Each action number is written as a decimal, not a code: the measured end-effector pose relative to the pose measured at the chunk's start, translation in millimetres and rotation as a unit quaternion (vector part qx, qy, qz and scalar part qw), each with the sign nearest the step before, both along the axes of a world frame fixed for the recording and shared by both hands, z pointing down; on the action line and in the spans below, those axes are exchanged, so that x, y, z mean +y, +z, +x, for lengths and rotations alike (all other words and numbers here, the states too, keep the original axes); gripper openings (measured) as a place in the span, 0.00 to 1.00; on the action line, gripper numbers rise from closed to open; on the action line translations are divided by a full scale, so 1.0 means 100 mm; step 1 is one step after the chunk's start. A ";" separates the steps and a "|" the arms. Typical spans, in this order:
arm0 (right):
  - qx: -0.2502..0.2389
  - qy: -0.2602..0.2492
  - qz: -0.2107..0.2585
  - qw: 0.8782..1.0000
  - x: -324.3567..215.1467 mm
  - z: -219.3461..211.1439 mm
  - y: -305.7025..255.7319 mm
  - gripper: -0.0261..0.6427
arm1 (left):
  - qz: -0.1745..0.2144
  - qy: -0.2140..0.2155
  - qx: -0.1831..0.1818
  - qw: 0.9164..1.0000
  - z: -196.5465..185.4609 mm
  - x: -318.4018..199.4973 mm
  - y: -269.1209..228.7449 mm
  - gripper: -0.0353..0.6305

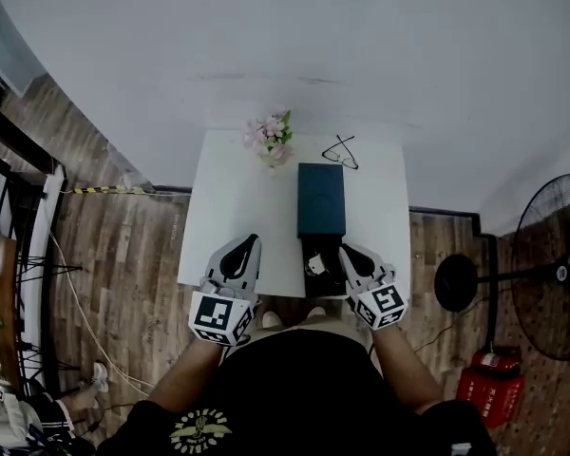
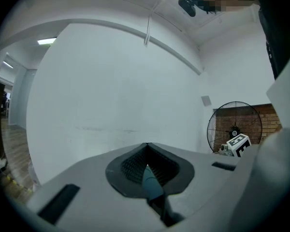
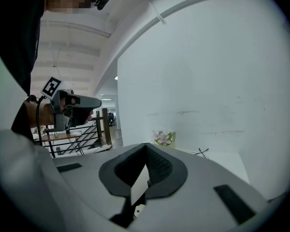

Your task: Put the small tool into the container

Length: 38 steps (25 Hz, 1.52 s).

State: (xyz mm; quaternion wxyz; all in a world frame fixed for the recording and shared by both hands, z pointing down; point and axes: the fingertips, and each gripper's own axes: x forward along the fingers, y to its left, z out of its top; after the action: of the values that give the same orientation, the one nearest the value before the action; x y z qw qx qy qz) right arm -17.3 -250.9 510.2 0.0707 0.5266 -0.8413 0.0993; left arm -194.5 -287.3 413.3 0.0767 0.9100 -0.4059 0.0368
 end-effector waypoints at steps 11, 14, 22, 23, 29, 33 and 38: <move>-0.009 0.028 0.056 0.998 0.05 0.00 -0.51 0.04 | 0.000 0.034 0.014 0.999 0.04 -0.05 0.00 0.06; -0.008 0.033 0.072 0.997 0.08 -0.02 -0.66 0.04 | 0.004 0.043 0.015 0.999 0.05 -0.05 0.00 0.06; -0.005 0.040 0.105 0.994 0.13 -0.09 -1.03 0.04 | 0.016 0.057 0.018 0.998 0.01 -0.07 -0.07 0.06; -0.005 0.042 0.107 0.993 0.13 -0.09 -1.07 0.04 | 0.017 0.058 0.018 0.998 0.01 -0.07 -0.07 0.06; 0.013 0.042 0.134 0.990 0.18 -0.16 -1.35 0.04 | 0.019 0.062 0.010 0.998 0.03 -0.08 -0.10 0.06; 0.017 0.042 0.140 0.989 0.20 -0.21 -1.44 0.04 | 0.019 0.060 0.012 0.998 -0.01 -0.08 -0.16 0.06; 0.026 0.041 0.140 0.989 0.20 -0.21 -1.46 0.04 | 0.029 0.062 0.015 0.998 -0.02 -0.07 -0.11 0.06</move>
State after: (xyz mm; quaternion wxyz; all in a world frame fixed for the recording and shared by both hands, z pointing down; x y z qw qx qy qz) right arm -38.4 -230.9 364.4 0.0137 0.5681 -0.8223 -0.0299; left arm -196.2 -294.8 402.0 0.0539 0.9358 -0.3481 0.0158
